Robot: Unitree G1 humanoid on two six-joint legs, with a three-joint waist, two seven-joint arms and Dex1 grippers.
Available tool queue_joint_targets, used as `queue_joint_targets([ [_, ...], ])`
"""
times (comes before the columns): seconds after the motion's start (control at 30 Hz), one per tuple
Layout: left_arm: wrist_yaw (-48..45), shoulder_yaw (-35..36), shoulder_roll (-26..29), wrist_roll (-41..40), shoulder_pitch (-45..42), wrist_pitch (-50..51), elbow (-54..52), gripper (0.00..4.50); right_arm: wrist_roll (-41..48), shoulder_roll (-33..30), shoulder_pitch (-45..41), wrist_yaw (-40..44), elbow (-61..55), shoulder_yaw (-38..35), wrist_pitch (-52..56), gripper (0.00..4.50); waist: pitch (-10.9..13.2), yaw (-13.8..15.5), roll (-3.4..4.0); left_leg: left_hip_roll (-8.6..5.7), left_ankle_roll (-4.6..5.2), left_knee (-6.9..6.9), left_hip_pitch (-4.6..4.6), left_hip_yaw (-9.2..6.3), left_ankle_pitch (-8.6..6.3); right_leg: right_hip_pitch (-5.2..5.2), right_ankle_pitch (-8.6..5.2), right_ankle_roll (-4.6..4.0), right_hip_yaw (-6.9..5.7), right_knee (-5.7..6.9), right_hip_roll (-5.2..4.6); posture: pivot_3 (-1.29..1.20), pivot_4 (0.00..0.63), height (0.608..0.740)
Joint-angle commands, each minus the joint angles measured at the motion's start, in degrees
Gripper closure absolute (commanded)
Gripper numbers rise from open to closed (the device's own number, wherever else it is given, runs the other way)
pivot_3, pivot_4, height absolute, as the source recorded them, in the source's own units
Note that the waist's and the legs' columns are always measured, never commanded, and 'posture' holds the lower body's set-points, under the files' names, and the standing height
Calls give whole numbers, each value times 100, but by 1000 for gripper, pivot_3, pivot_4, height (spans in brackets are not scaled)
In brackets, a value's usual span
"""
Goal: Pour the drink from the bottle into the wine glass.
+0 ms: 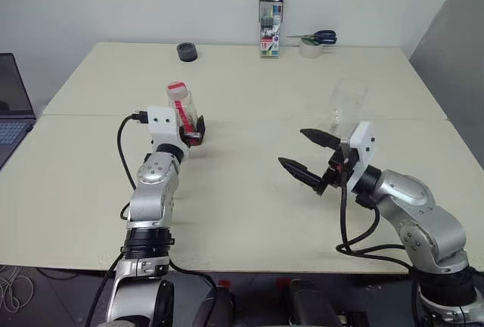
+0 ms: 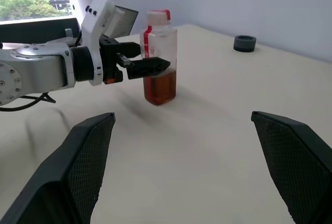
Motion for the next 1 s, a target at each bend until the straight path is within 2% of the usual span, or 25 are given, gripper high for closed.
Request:
queue_joint_targets([
  [0.03, 106, 14, 65, 92, -323, -187, 145, 22, 407, -65, -325, 248, -175, -66, 169, 0, 0, 0, 0, 0, 0, 0, 0, 0, 0, 0, 0, 0, -1, 0, 0, 0, 150, 740],
  [0.33, 216, -20, 36, 192, -739, -328, 596, 22, 605, -177, -871, 552, 10, 11, 359, 0, 1, 0, -2, -2, 0, 0, -4, 0, 0, -2, 0, 0, 0, -1, -2, 0, 150, 740],
  [1.0, 191, -35, 99, 214, -914, -364, 718, 22, 591, -171, -900, 491, 142, -117, 336, 0, 1, 1, -2, -3, -9, 3, -17, -2, 5, -15, 0, 0, -2, 0, -5, 0, 150, 740],
])
